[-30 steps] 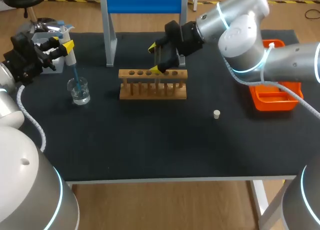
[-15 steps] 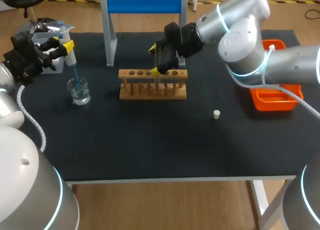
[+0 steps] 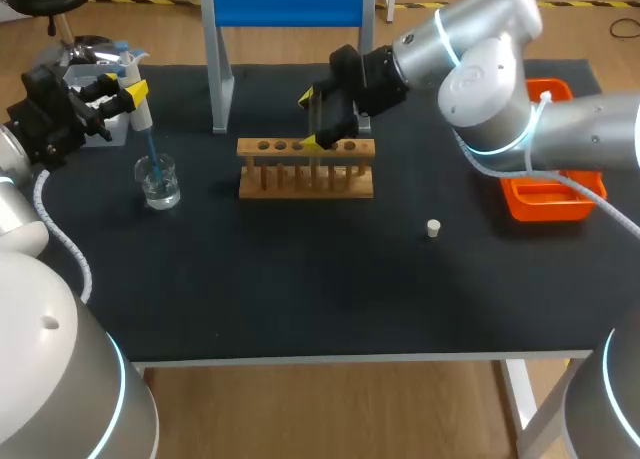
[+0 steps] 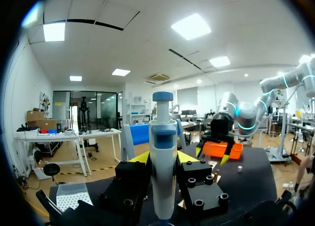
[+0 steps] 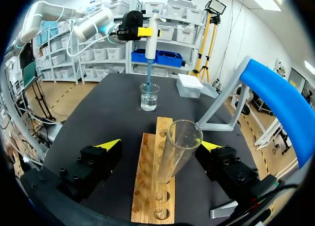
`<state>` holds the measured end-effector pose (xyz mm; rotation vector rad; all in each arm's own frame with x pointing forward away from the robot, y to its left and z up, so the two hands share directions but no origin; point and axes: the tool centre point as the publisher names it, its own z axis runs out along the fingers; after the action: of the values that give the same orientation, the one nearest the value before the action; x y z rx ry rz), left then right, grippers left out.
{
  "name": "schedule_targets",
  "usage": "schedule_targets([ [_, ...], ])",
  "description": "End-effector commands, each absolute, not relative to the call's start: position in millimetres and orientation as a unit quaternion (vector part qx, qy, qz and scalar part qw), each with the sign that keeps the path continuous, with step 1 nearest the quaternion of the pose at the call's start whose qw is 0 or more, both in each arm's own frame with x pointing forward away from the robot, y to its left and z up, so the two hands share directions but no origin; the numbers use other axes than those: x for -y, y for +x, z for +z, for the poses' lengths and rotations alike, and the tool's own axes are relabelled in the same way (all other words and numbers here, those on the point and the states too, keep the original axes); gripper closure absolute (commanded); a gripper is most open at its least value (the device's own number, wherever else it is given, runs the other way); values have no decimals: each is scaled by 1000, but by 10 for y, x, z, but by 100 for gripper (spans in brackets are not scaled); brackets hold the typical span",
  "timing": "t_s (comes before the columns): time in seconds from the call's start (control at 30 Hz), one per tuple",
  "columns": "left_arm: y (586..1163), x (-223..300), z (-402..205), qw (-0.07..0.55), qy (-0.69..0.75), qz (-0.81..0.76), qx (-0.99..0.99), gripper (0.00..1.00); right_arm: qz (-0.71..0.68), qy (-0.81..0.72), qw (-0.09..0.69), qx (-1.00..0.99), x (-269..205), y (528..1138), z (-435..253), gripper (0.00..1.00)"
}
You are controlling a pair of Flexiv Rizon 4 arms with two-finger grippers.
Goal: Invert the test tube, pick up the pipette, mount the tip to pipette, aspirate from beaker and dispense into the tube, eject the tip, return the pipette, and cap with the stopper.
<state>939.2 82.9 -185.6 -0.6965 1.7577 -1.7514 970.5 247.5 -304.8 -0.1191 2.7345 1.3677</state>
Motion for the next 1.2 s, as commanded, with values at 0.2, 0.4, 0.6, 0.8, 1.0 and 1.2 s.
schedule_targets([
  [0.2, 9341, -803, -1712, 292, -254, -642, -661, 100, 445, -39, 39, -894, -2468, 9708, -3039, 0],
  [0.4, 9324, -743, -1607, 297, -252, -635, -667, 100, 445, -39, 39, -894, -2468, 9708, -3039, 0],
  [0.6, 9300, -689, -1479, 306, -247, -628, -671, 100, 445, -39, 39, -894, -2468, 9708, -3039, 0],
  [0.8, 9266, -601, -1217, 313, -243, -646, -653, 100, 445, -39, 39, -894, -2468, 9708, -3039, 0],
  [1.0, 9271, -427, -810, 316, -222, -636, -668, 100, 445, -39, 39, -894, -2468, 9708, -3039, 0],
  [1.2, 9298, -119, -388, 303, -196, -630, -687, 100, 445, -39, 39, -894, -2468, 9708, -3039, 0],
])
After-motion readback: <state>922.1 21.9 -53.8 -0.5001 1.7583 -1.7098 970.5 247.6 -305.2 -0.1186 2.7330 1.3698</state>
